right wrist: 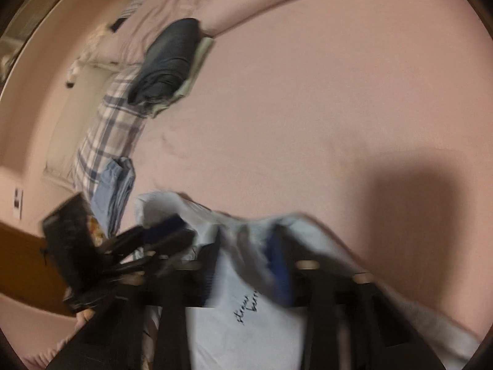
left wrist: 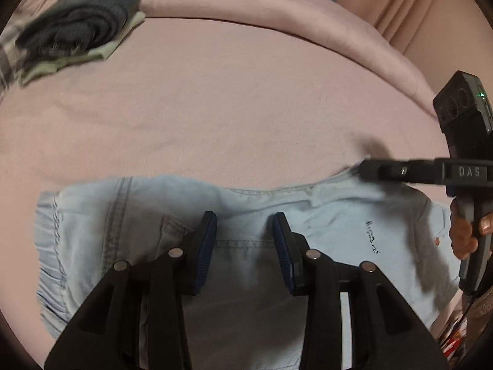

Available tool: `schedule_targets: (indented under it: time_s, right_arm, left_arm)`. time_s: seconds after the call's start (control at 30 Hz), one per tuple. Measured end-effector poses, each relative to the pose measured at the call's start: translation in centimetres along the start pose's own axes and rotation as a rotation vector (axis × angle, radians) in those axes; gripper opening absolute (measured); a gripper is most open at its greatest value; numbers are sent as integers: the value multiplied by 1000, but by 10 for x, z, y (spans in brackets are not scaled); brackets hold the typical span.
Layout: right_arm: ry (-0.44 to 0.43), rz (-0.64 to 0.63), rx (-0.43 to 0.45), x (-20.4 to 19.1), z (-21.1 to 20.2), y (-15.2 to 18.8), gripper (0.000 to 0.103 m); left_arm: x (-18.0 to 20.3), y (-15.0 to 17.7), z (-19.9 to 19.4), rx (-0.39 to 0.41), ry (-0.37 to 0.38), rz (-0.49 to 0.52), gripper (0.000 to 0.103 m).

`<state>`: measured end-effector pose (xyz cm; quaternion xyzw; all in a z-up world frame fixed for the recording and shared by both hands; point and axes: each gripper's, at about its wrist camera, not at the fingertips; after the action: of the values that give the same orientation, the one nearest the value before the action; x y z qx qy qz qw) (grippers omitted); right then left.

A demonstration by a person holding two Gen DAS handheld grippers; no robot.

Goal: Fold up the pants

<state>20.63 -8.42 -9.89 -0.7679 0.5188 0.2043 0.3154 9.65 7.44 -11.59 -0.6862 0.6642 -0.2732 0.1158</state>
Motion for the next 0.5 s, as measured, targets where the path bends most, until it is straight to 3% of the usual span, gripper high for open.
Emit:
schedule_targets:
  time_s: [0.1, 0.27, 0.4, 0.5]
  right_arm:
    - [-13, -43, 35, -2, -8, -6, 11]
    - [124, -34, 28, 9, 17, -10, 11]
    - [183, -25, 155, 2, -5, -7, 12]
    - [253, -88, 242, -9, -34, 5, 12]
  left_arm:
    - [-2, 0, 1, 1, -8, 5, 34]
    - [4, -2, 3, -11, -44, 32, 34]
    - [7, -7, -5, -11, -52, 23, 36]
    - [20, -5, -17, 23, -52, 60, 44]
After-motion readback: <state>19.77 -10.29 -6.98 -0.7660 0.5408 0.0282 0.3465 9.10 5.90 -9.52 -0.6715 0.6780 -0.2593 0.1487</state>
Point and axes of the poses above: each gripper's, at about its wrist camera, not at the fingertips, and z roughly the way its jaws point, x to its right, y to its underside, and after that the axes turned 4 degrees about z, right-handed
